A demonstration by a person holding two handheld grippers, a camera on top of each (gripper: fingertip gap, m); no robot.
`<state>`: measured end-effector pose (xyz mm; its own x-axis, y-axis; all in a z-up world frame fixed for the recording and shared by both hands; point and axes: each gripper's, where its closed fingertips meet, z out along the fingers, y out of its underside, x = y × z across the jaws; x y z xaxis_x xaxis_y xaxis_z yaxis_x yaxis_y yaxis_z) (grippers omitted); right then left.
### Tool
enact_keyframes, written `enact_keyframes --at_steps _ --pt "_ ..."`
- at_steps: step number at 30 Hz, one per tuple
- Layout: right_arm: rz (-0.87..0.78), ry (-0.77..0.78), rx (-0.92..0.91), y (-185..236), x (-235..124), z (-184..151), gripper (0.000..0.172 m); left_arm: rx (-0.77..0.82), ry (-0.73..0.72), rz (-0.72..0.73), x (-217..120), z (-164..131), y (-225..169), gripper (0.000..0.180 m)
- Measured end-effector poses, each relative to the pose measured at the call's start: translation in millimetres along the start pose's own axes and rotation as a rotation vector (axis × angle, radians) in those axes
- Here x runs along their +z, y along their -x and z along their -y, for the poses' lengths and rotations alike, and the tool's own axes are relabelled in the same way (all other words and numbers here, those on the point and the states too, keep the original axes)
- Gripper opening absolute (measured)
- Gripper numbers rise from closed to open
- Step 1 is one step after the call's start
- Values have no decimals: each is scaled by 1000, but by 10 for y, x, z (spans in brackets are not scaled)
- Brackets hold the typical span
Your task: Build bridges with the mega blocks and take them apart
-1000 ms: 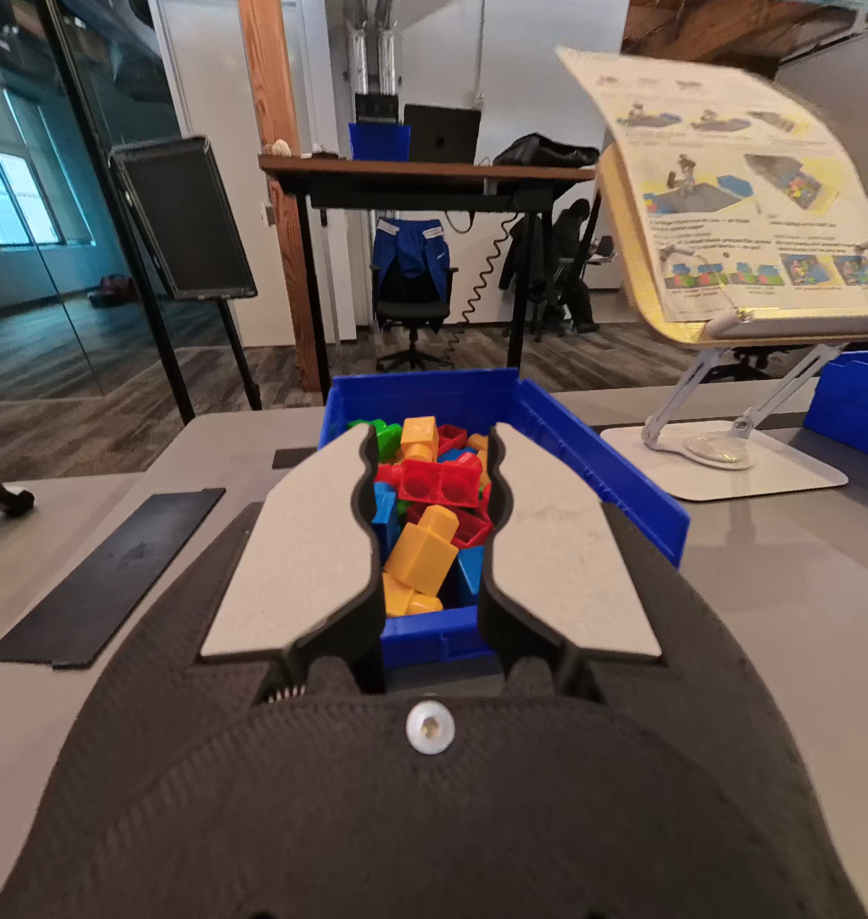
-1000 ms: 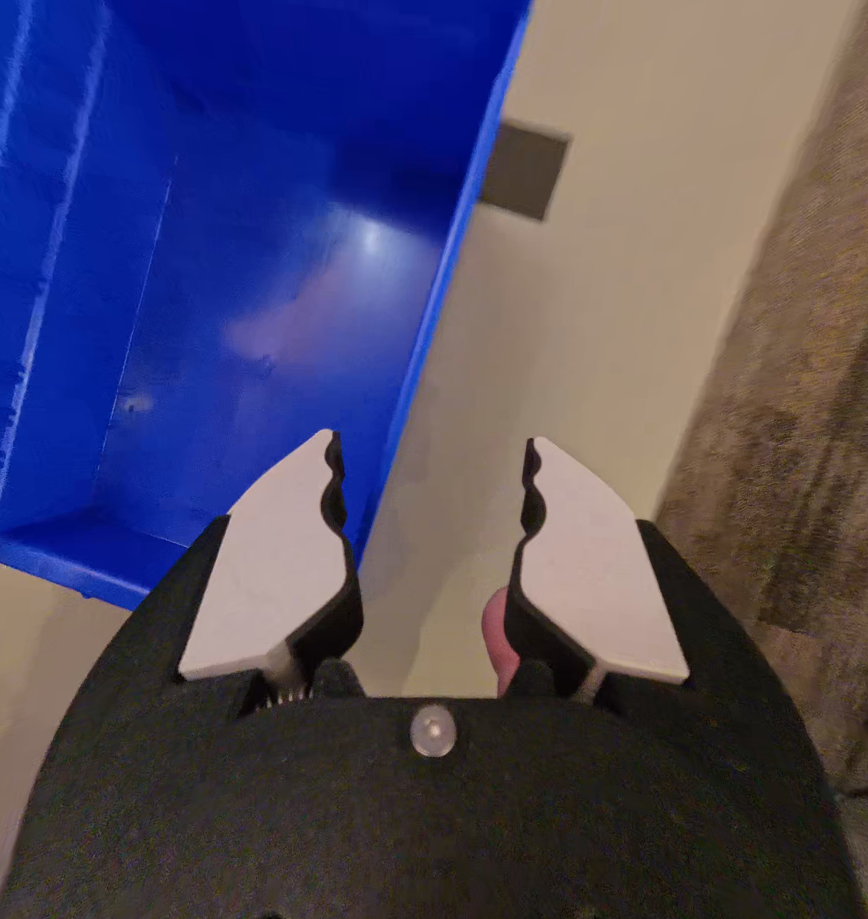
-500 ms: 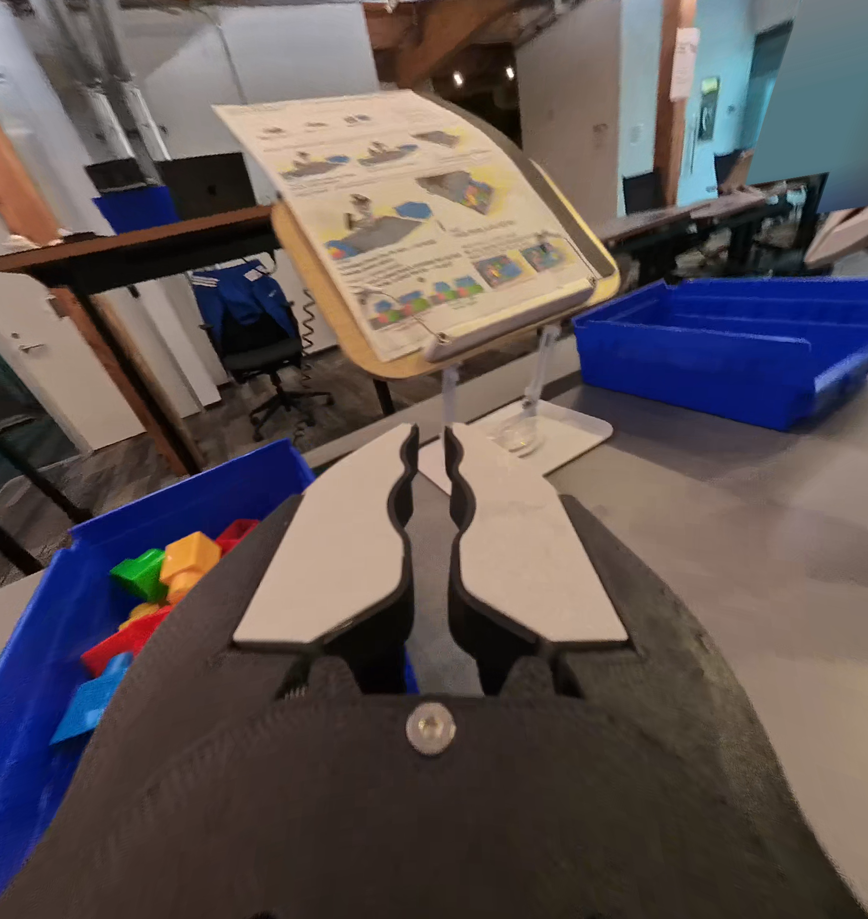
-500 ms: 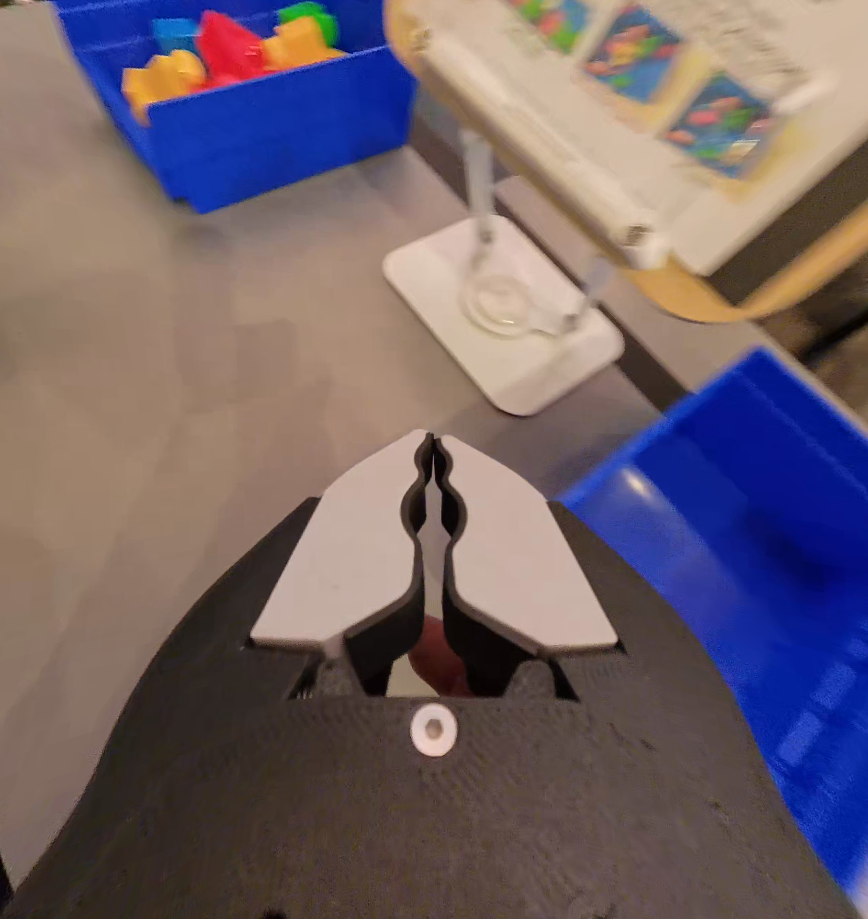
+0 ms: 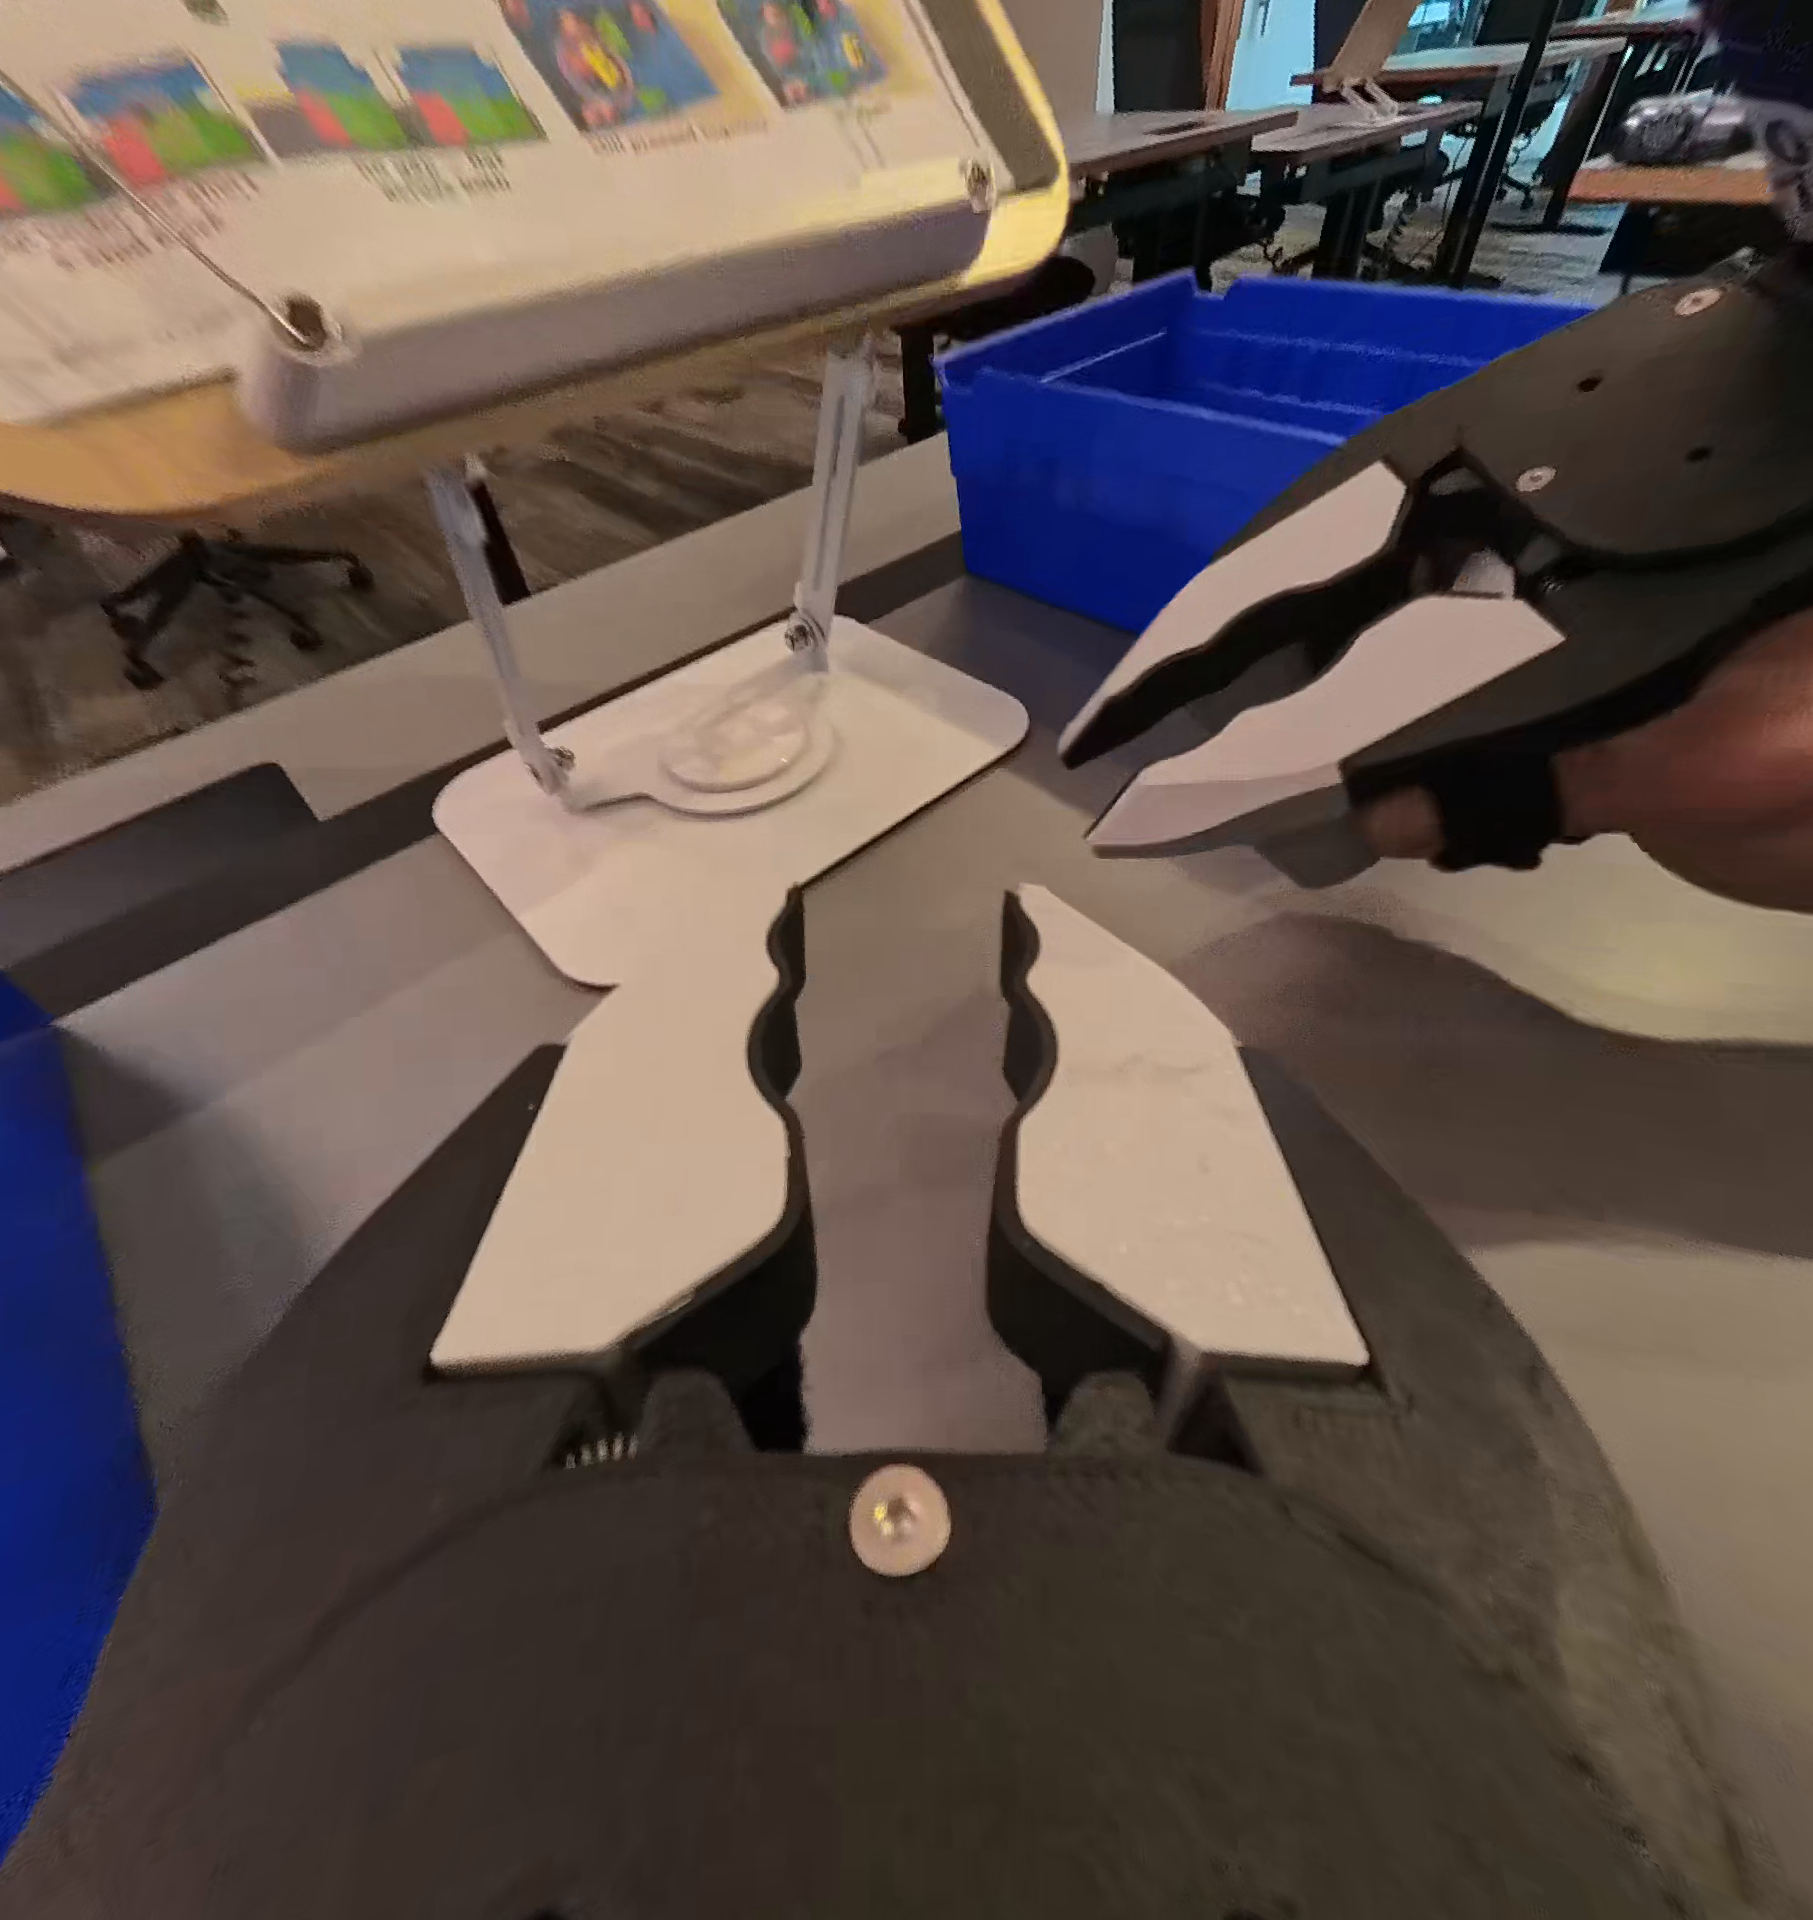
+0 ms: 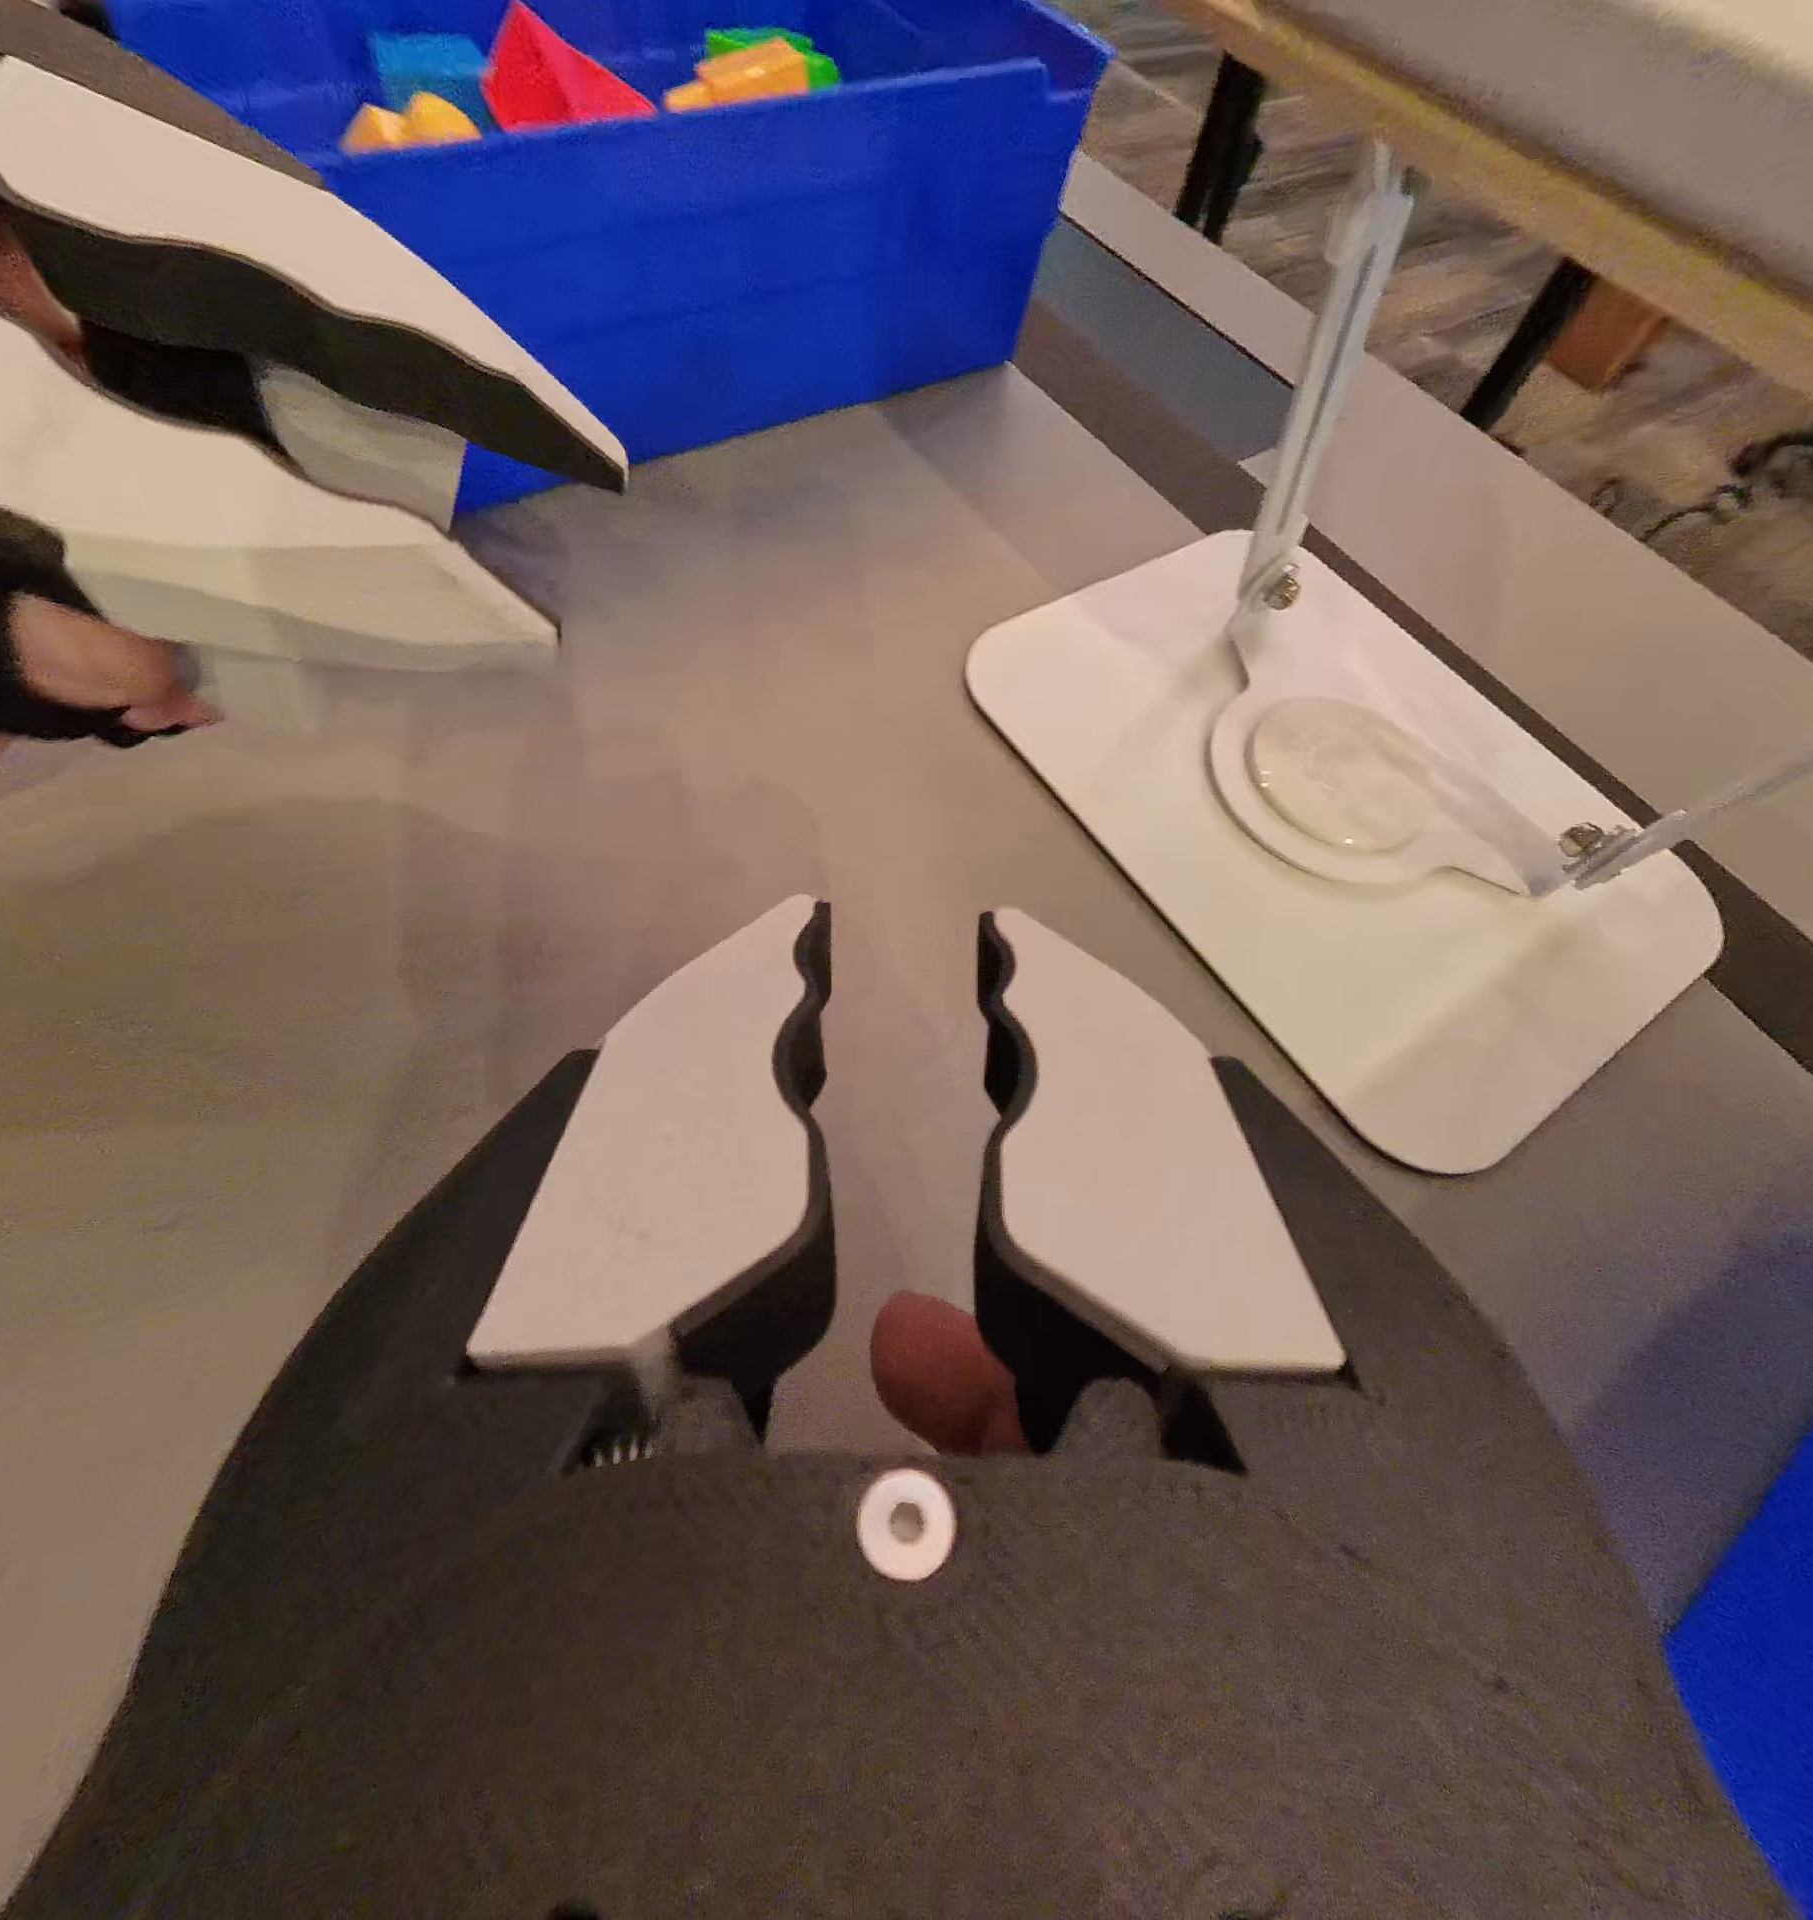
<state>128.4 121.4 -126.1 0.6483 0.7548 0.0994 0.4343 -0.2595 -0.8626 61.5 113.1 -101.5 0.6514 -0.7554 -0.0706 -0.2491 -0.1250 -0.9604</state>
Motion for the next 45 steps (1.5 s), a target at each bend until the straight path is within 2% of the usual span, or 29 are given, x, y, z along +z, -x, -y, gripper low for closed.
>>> enact_keyframes --at_steps 4,6,9,12,14,17,21,25,30,34,40,45 --pt "-72 -35 -26 -56 184 -163 35 19 111 29 247 -270 40 53" --pt "-57 8 -39 -13 259 -267 38 11 118 52 286 -282 102 59" --pt "-106 33 -86 -114 274 -326 53 14 141 93 325 -305 189 68" --pt "-114 35 -42 -197 255 -364 69 41 157 124 337 -321 228 75" --pt "-127 32 -38 -224 240 -367 74 64 159 130 336 -310 221 77" --pt "-130 36 -64 -196 242 -371 72 63 119 110 323 -235 174 76" --pt "-134 51 -81 -182 245 -394 66 52 150 111 329 -293 201 74" --pt "-145 54 -75 -203 242 -401 72 53 171 132 321 -324 249 77" --pt "-158 53 -57 -239 245 -398 96 37 194 148 315 -375 314 92" --pt "-181 65 -66 -262 258 -407 105 49 206 161 318 -390 312 99" --pt "-190 73 -84 -264 274 -412 106 58 206 177 312 -388 348 109" --pt "-193 69 -99 -252 269 -406 105 49 209 171 317 -395 346 109"
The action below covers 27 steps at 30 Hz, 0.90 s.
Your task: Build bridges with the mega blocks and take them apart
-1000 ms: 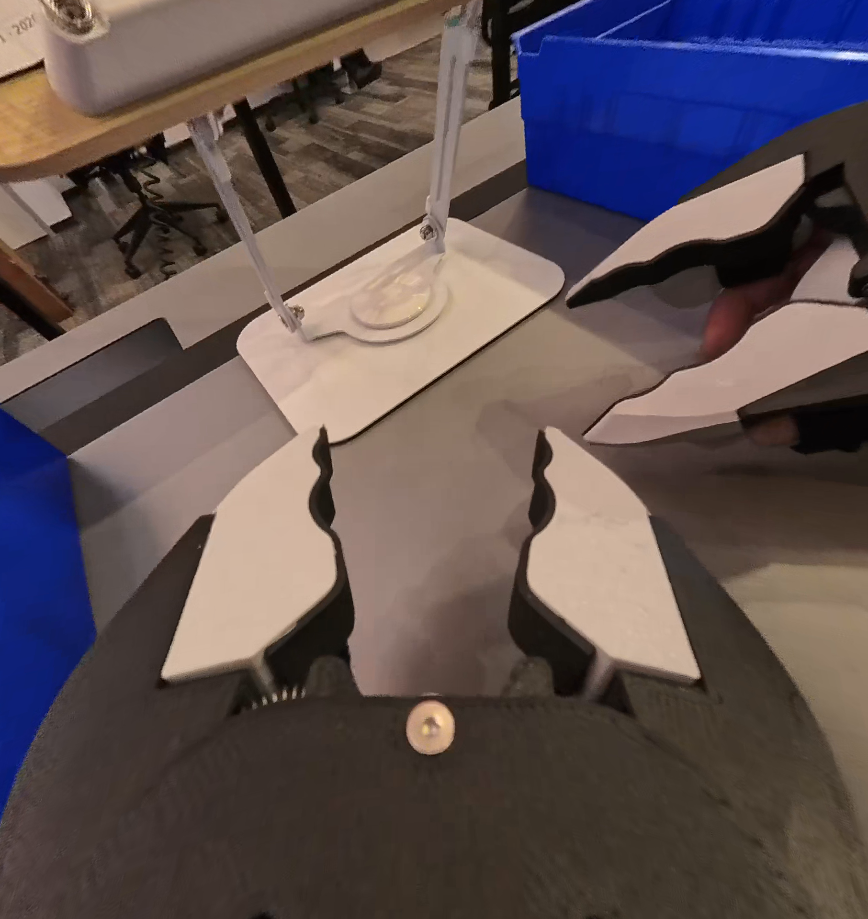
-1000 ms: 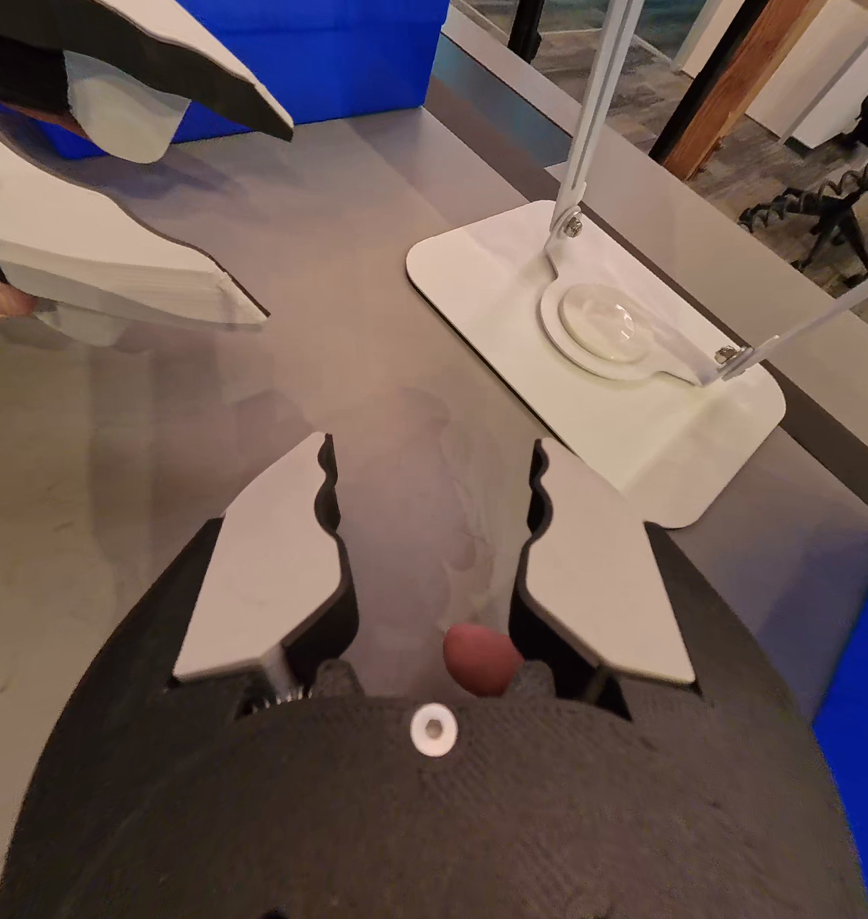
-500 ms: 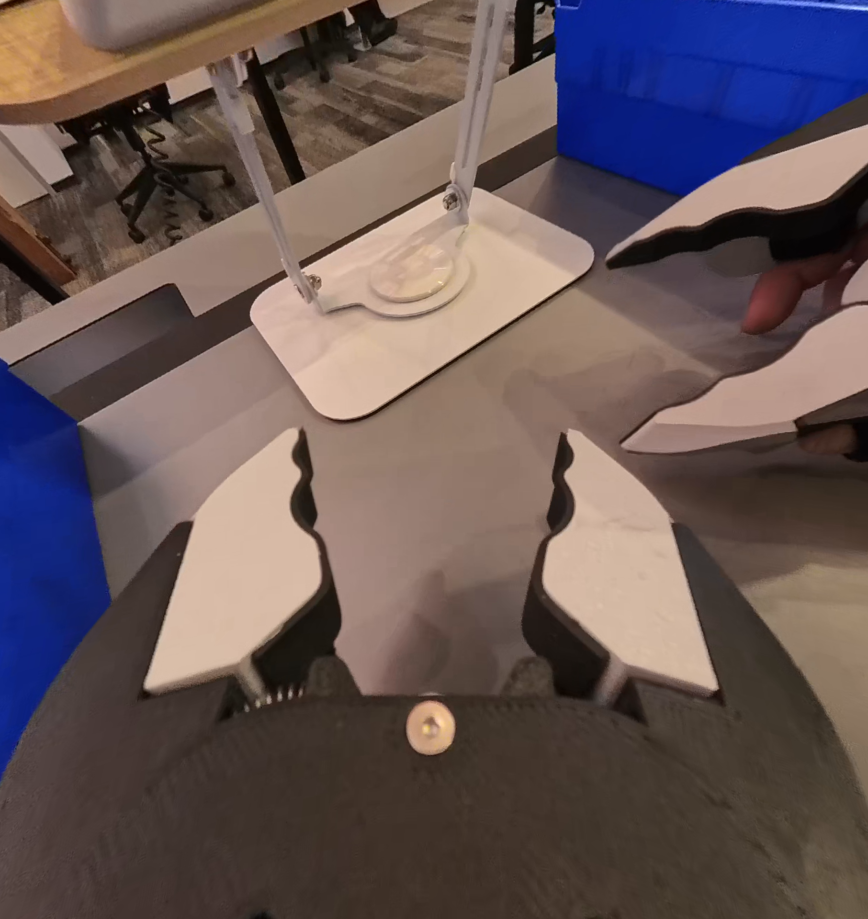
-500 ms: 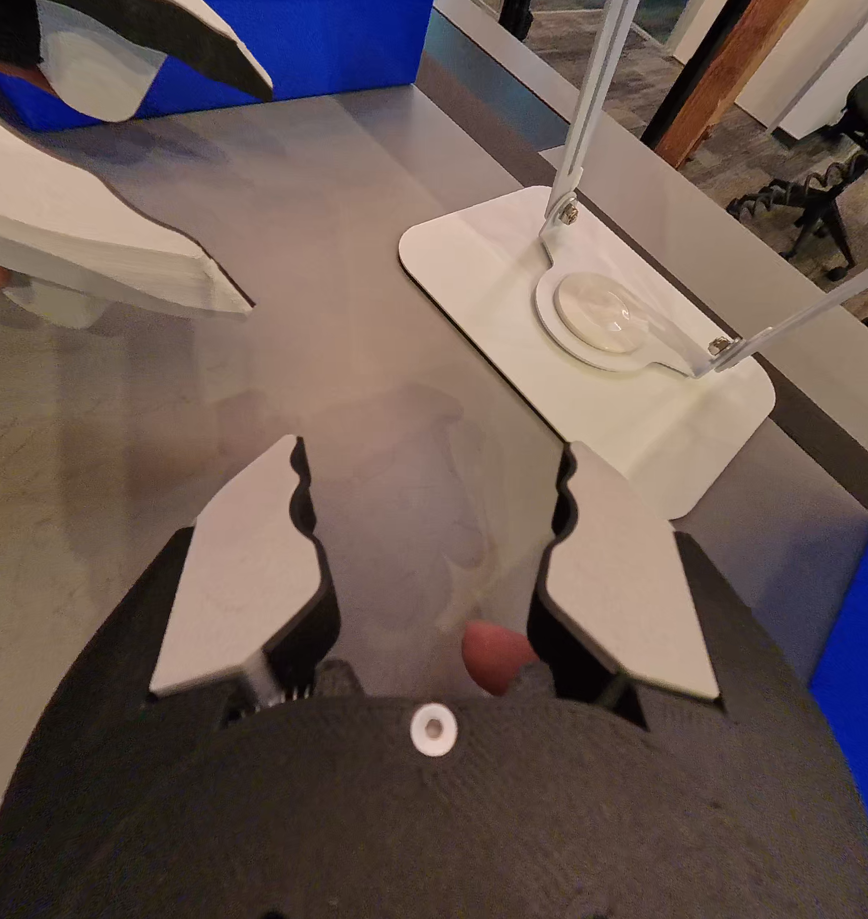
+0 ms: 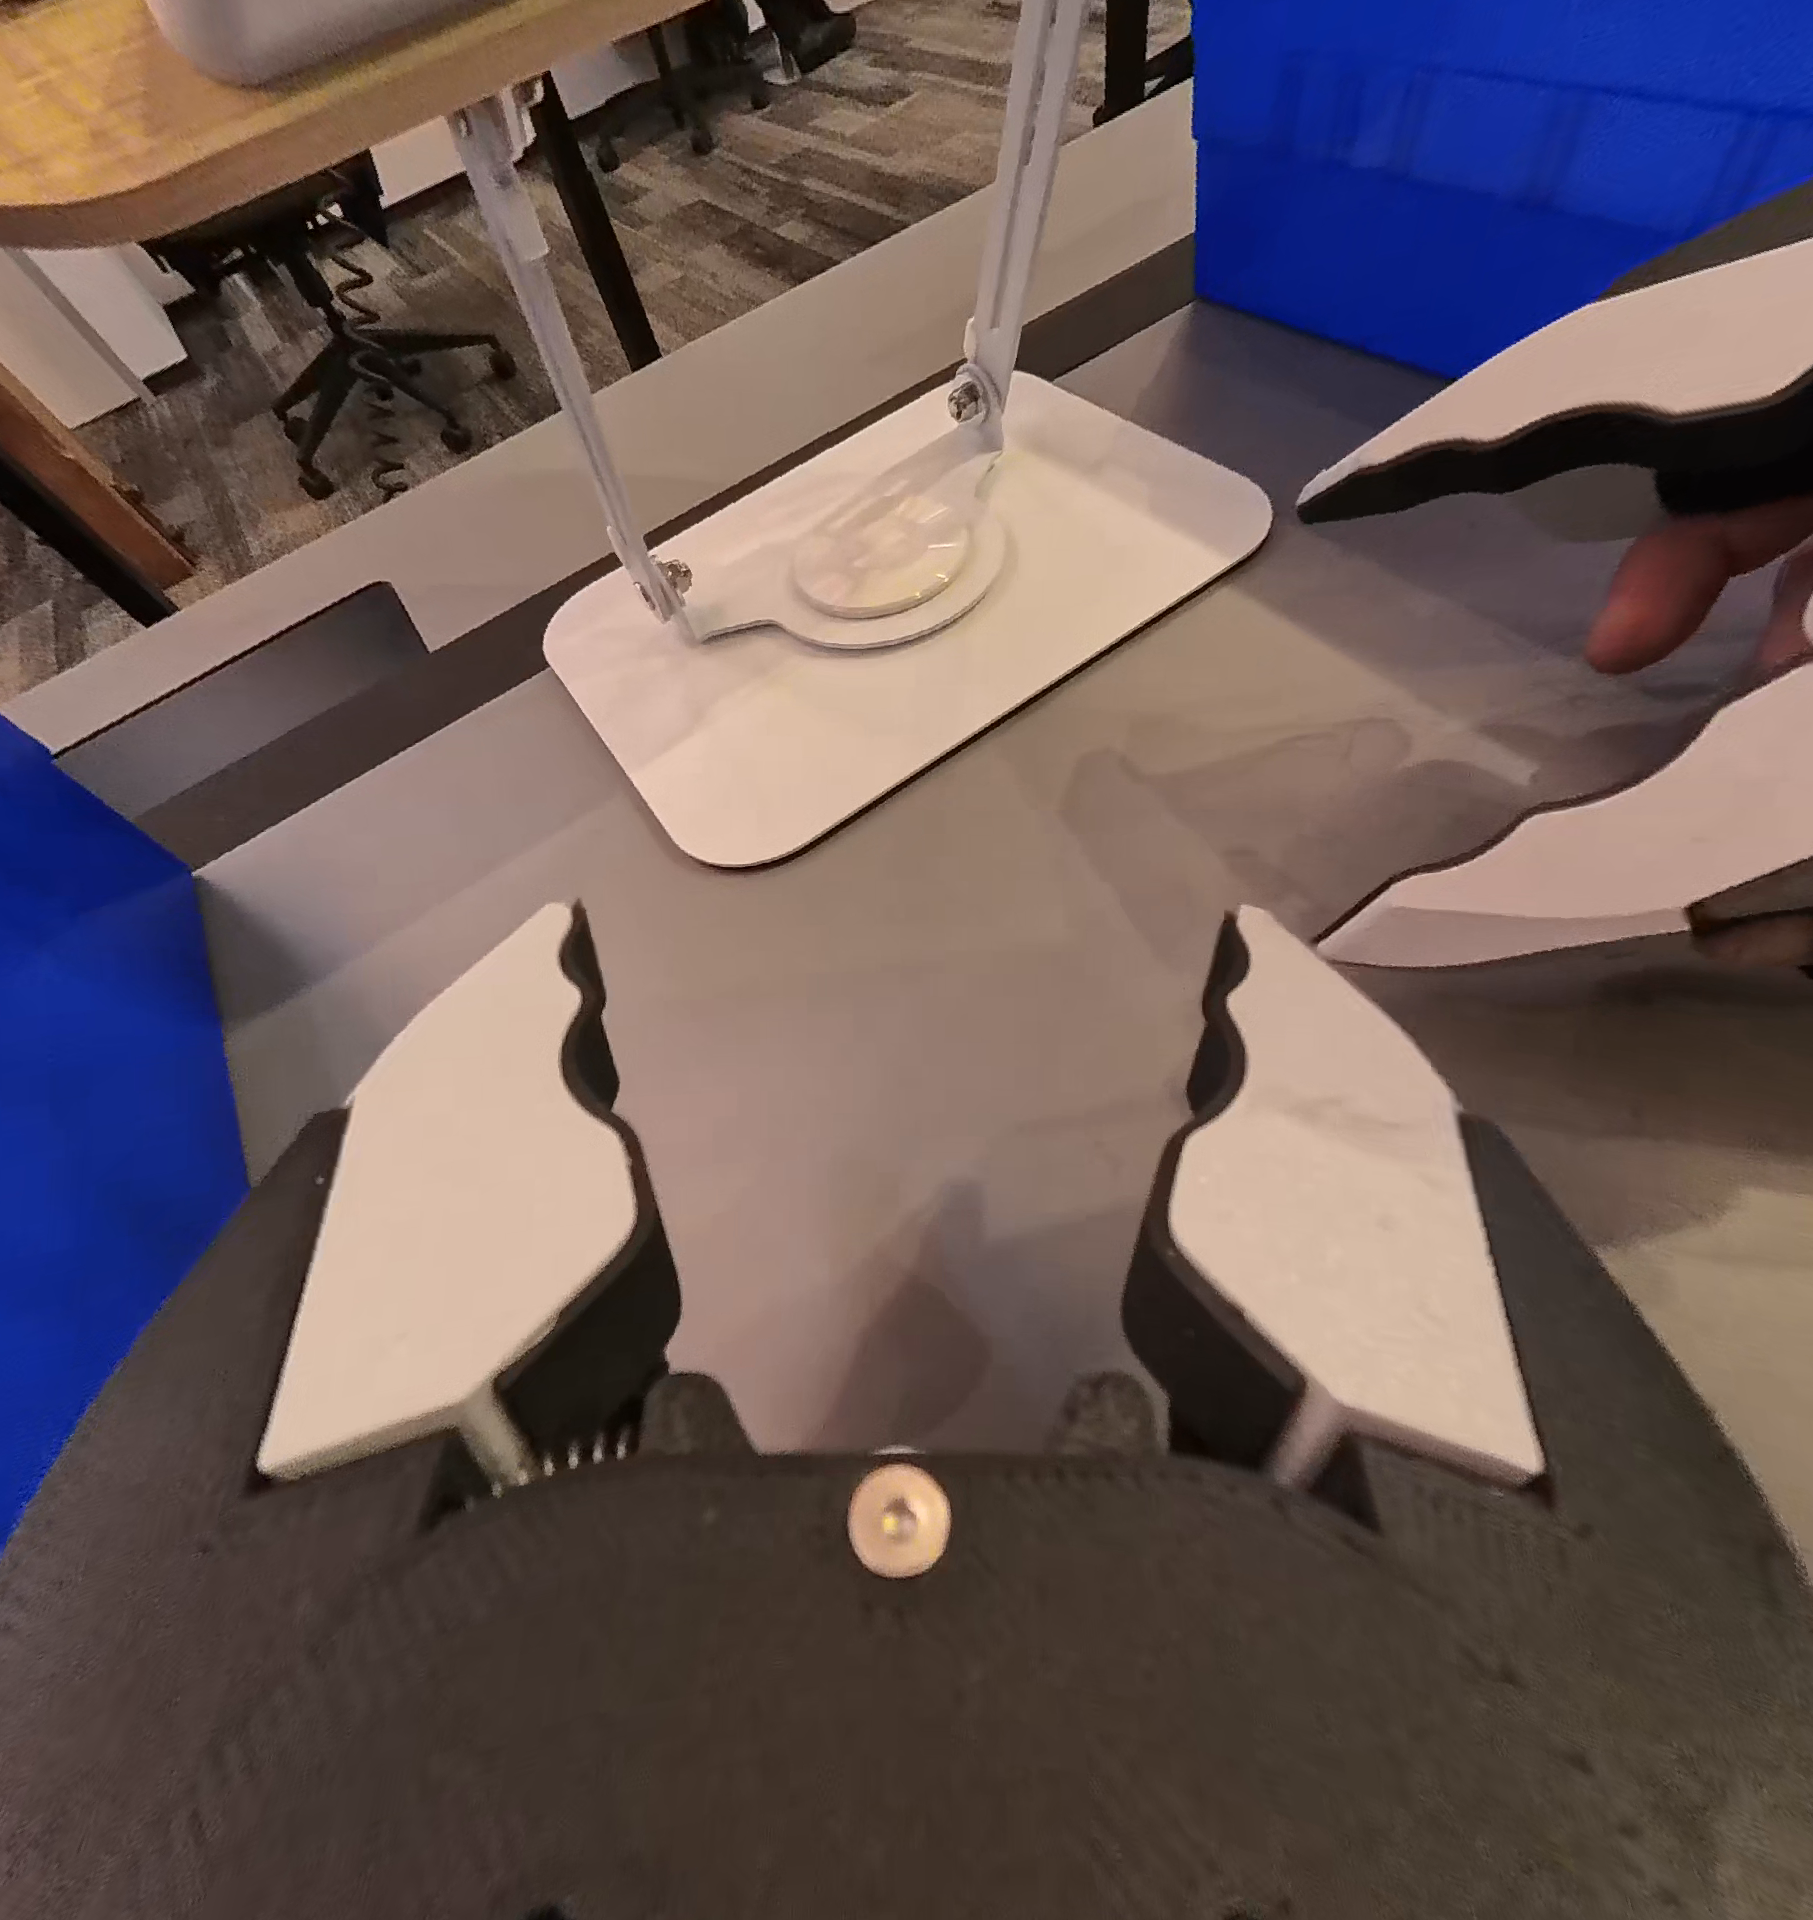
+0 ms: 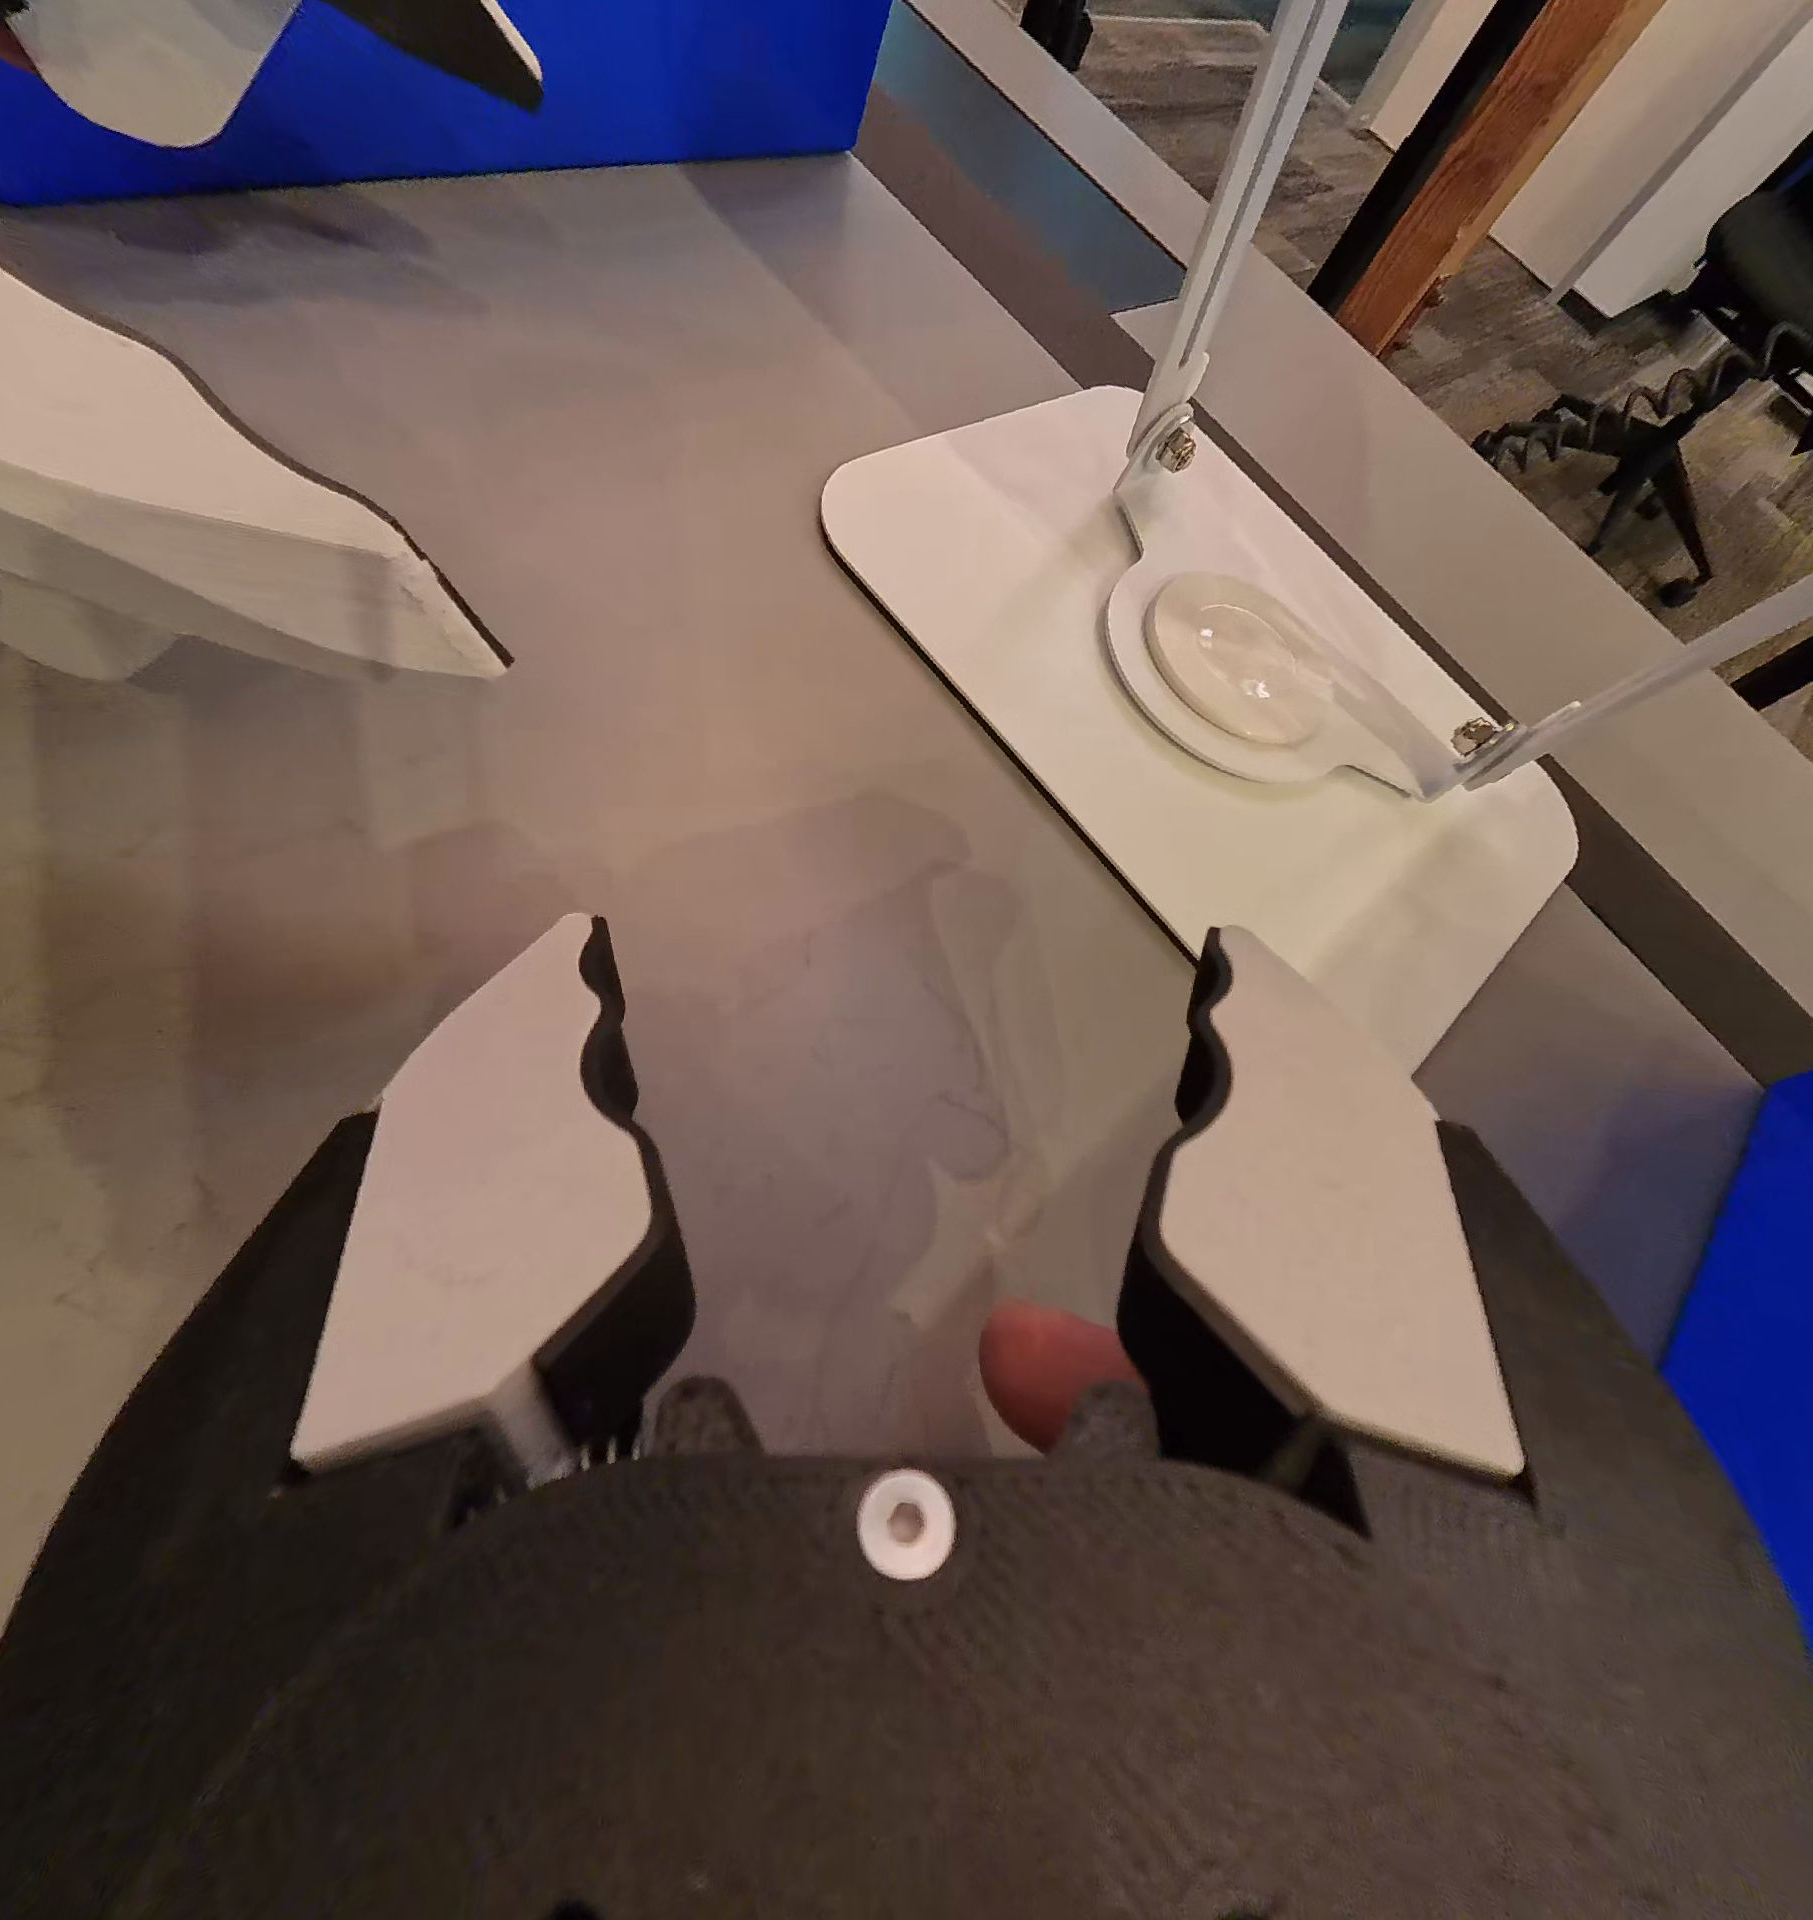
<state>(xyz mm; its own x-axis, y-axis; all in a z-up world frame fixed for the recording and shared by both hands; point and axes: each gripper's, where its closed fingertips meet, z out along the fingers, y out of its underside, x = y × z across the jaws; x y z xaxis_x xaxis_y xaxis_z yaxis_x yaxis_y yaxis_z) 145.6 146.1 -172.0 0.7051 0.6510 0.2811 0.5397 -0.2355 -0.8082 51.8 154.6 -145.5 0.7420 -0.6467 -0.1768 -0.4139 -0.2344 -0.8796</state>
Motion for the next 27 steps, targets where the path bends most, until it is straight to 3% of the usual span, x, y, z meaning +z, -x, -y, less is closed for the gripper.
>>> enact_keyframes --at_steps 8,12,16,19,27 --pt "-17 27 9 -47 11 -49 106 -35 54 -38 35 -91 -39 113" --pt "15 13 69 -48 -23 -42 94 -104 59 -103 65 -143 -99 111" --pt "26 119 37 -23 50 -189 104 -66 157 -141 106 -290 -151 107" --pt "90 154 71 36 59 -239 97 -45 219 -139 121 -387 -161 112" --pt "155 200 122 71 67 -310 106 -79 295 -180 126 -503 -202 118"
